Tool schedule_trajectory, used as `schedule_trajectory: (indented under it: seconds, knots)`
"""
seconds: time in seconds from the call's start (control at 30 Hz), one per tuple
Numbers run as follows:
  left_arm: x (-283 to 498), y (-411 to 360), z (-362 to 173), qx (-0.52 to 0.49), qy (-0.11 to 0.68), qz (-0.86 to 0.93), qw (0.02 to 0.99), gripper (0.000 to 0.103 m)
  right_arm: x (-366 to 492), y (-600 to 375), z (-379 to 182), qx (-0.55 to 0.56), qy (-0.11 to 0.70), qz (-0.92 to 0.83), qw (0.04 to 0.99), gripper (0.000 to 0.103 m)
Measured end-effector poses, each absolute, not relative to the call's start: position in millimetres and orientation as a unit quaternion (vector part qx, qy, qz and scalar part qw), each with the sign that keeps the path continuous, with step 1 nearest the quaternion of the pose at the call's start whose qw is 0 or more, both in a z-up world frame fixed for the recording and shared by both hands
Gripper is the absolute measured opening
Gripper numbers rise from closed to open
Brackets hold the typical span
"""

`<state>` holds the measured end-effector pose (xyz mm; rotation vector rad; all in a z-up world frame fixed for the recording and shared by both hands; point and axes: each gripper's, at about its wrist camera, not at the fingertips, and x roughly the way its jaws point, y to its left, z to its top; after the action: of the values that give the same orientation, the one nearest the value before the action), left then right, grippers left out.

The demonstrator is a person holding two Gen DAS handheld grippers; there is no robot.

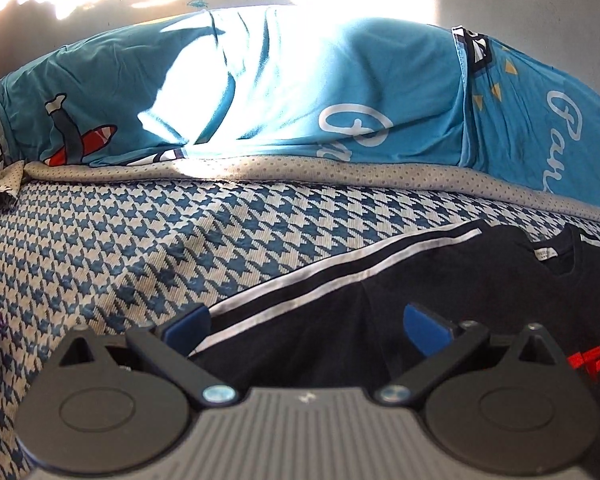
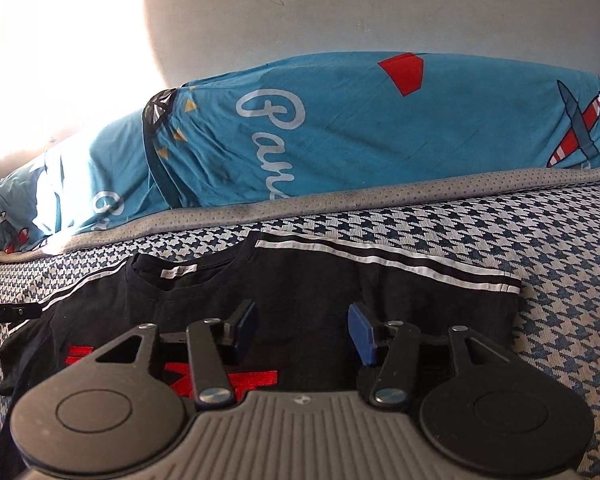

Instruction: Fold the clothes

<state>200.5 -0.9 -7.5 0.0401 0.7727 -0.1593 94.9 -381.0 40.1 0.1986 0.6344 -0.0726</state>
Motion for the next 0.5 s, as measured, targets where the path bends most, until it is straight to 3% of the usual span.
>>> schedule_trajectory:
  seconds: [0.5]
  knots:
    - [226.6, -2.2, -21.2, 0.032, 0.382, -0.120, 0.916, 0.103, 141.8, -379.7, 22.4, 0.085, 0.324, -0.045, 0.941, 0.059]
